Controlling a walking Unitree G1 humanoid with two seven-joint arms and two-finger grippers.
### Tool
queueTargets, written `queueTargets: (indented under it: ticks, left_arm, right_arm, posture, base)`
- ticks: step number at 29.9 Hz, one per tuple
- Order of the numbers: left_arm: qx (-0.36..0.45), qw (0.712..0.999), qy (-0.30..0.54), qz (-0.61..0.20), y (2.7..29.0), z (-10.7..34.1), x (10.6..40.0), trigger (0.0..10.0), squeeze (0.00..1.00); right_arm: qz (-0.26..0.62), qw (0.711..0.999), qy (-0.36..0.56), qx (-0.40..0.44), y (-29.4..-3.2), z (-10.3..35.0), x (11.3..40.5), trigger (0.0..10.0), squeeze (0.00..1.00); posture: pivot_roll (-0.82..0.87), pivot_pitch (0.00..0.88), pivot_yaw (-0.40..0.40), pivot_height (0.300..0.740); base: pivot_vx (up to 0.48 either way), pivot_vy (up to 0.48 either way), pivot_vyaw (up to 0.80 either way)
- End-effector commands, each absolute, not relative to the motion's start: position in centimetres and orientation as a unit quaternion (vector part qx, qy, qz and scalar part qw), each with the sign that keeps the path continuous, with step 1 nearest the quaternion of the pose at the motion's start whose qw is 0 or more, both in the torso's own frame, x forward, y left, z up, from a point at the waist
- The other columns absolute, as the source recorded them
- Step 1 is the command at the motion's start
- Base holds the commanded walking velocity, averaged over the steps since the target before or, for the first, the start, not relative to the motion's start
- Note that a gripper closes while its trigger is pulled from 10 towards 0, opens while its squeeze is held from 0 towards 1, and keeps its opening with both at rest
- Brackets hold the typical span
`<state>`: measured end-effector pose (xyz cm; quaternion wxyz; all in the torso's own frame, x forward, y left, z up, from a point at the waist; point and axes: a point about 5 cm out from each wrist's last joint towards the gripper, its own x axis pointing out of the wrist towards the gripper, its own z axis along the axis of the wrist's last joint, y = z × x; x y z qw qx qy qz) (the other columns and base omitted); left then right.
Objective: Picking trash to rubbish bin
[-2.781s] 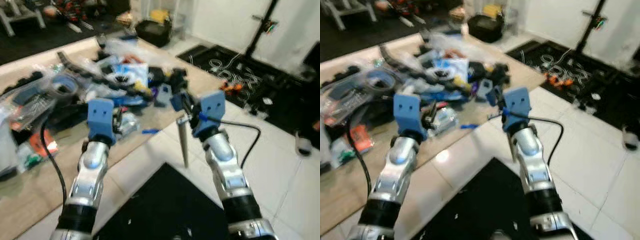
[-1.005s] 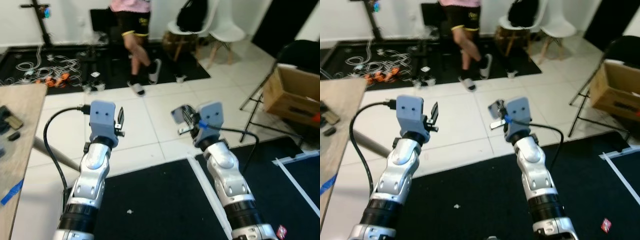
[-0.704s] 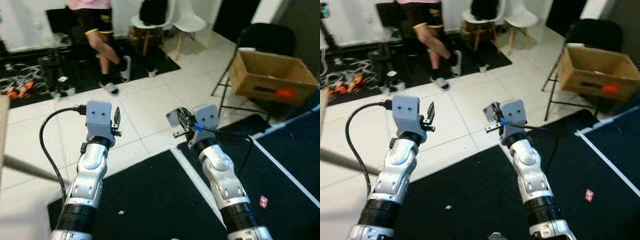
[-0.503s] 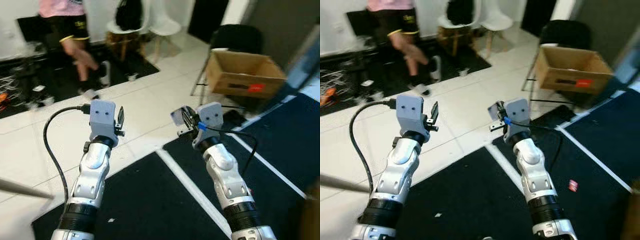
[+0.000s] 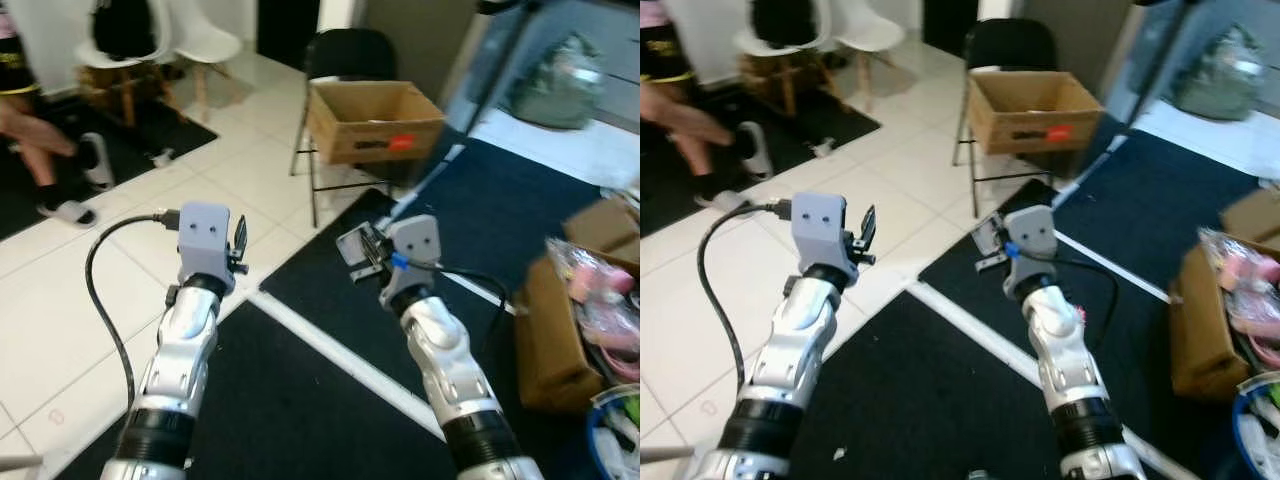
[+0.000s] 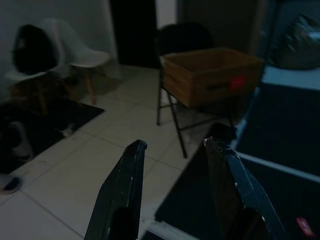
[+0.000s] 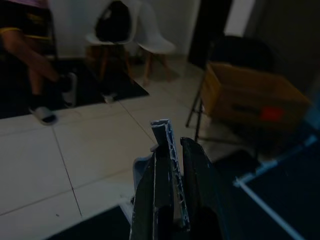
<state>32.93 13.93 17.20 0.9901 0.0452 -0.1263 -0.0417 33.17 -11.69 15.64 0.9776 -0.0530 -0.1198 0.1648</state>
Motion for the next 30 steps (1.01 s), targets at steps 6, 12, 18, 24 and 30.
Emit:
queueTargets:
  ticks: [6,12,18,24,30]
  left_arm:
    - [0.029,0.994,-0.090,-0.050,13.8,15.7,32.7,10.0,0.00]
    - [0.022,0.997,-0.058,-0.049,13.7,14.5,32.5,10.0,0.00]
    - [0.015,0.999,-0.033,-0.038,13.9,13.7,32.4,10.0,0.00]
    - [0.023,0.999,-0.025,-0.042,13.9,13.4,32.4,10.0,0.00]
    - [0.022,0.998,-0.017,-0.048,13.7,13.1,32.4,10.0,0.00]
  right_arm:
    - [0.157,0.983,-0.077,-0.048,-12.4,13.5,32.9,10.0,0.00]
    - [0.154,0.985,-0.054,-0.050,-12.7,12.5,32.7,10.0,0.00]
    - [0.150,0.987,-0.023,-0.056,-13.2,10.8,32.3,10.0,0.00]
    - [0.148,0.987,-0.011,-0.058,-13.2,10.4,32.2,10.0,0.00]
    - [0.149,0.987,0.013,-0.059,-13.2,9.5,32.1,10.0,0.00]
  posture:
    - [-0.03,0.117,-0.027,0.740]
    - [-0.04,0.118,-0.023,0.740]
    - [-0.04,0.119,-0.023,0.740]
    - [-0.04,0.118,-0.022,0.740]
    - [-0.04,0.116,-0.020,0.740]
  base:
    - [0.000,0.000,-0.80]
    - [0.000,0.000,-0.80]
    - [0.000,0.000,-0.80]
    - [0.000,0.000,-0.80]
    - [0.000,0.000,-0.27]
